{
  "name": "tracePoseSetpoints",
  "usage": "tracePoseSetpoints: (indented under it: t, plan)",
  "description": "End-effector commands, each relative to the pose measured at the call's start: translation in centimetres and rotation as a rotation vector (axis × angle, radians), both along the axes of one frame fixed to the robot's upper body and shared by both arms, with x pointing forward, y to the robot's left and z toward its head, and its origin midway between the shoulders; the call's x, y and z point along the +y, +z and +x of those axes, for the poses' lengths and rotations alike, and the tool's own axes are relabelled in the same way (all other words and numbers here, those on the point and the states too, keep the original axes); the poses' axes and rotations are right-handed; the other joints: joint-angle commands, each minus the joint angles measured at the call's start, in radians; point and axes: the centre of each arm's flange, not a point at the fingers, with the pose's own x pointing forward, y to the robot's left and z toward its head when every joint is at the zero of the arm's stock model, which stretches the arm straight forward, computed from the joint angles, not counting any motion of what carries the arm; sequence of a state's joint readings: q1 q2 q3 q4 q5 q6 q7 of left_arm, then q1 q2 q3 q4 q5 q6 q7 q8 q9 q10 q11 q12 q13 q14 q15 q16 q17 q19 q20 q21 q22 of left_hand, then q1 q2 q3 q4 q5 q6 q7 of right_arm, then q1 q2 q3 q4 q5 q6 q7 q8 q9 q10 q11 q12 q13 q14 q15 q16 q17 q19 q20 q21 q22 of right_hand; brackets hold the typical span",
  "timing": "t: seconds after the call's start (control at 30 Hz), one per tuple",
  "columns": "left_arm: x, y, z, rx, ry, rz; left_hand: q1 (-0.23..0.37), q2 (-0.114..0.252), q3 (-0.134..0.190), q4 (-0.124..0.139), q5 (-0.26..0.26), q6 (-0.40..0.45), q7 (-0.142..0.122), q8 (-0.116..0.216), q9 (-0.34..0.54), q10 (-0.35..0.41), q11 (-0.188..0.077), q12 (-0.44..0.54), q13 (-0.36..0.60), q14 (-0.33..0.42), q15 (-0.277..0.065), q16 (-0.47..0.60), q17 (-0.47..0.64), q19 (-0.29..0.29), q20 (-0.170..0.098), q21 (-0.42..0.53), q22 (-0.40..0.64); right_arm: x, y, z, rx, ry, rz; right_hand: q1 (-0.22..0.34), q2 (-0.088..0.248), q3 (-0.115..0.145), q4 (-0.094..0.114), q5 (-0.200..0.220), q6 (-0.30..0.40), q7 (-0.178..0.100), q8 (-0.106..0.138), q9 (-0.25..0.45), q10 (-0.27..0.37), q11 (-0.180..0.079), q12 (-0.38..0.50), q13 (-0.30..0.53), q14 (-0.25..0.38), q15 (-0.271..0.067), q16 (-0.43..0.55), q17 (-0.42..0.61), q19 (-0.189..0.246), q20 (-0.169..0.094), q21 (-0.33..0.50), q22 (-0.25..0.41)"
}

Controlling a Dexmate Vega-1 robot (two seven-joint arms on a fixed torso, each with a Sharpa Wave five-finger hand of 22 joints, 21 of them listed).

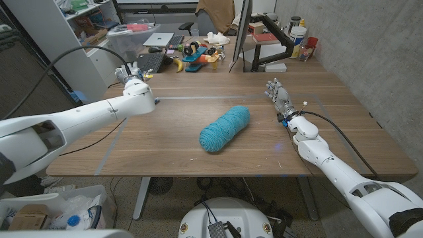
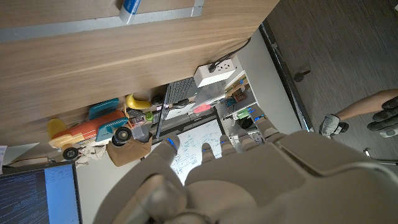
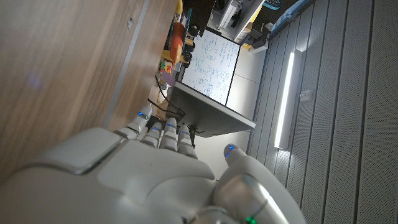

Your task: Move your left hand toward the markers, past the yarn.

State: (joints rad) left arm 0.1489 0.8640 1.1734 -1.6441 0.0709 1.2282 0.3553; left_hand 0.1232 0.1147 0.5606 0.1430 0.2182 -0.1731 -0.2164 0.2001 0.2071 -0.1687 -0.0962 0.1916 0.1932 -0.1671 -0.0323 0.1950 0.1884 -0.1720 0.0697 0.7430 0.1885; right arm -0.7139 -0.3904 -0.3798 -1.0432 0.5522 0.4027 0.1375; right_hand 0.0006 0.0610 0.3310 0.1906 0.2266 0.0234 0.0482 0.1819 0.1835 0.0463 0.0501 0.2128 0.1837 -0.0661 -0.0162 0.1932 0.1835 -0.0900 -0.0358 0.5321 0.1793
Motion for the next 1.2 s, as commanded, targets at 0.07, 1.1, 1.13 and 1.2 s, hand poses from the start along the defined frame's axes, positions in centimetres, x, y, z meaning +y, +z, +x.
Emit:
tracePoseSetpoints:
  t: [0.07,1.1,1.13,1.2]
  plan:
    - [0.0,-1.8,0.6,0.025,-0.003,-0.029,0.01,0.001,-0.005,0.0,0.006,-0.231,-0.007,0.003,0.005,-0.238,0.005,0.003,0.005,-0.251,-0.017,-0.001,0.005,-0.314,-0.006,-0.003,0.005,-0.2,-0.1,-0.3,-0.003,-0.002,-0.008,-0.002,0.123,0.0,0.0,0.005,0.009,0.002,0.01,0.002,0.003,0.003,0.001,0.003,-0.005,0.0,0.002,0.004,0.003,-0.098,-0.005,0.002]
    - [2.5,-3.7,1.3,0.107,0.051,-0.121,0.004,0.008,-0.016,0.012,0.01,-0.248,-0.007,0.005,0.007,-0.258,0.01,0.003,0.006,-0.27,-0.012,-0.001,0.008,-0.329,0.005,-0.012,0.007,-0.2,-0.4,-0.4,-0.002,-0.009,-0.027,-0.002,0.121,-0.003,-0.001,0.005,0.01,0.005,0.009,0.002,0.005,0.006,0.001,0.004,-0.004,0.002,0.002,0.004,0.008,-0.096,-0.019,0.002]
    - [2.6,-3.7,1.3,0.108,0.054,-0.12,0.004,0.008,-0.017,0.012,0.011,-0.248,-0.007,0.005,0.007,-0.258,0.011,0.003,0.006,-0.27,-0.011,-0.001,0.008,-0.328,0.006,-0.012,0.007,-0.2,-0.5,-0.4,-0.001,-0.011,-0.027,-0.002,0.121,-0.003,-0.001,0.005,0.01,0.005,0.009,0.002,0.005,0.007,0.001,0.004,-0.004,0.002,0.002,0.004,0.008,-0.097,-0.019,0.002]
    - [2.8,-3.6,1.3,0.114,0.06,-0.12,0.004,0.009,-0.017,0.013,0.011,-0.249,-0.007,0.005,0.008,-0.26,0.01,0.003,0.007,-0.272,-0.01,-0.001,0.008,-0.33,0.007,-0.012,0.007,-0.3,-0.6,-0.4,0.002,-0.013,-0.028,-0.002,0.121,-0.003,-0.001,0.005,0.01,0.003,0.009,0.002,0.004,0.005,0.0,0.004,-0.005,0.001,0.001,0.004,0.008,-0.098,-0.021,0.002]
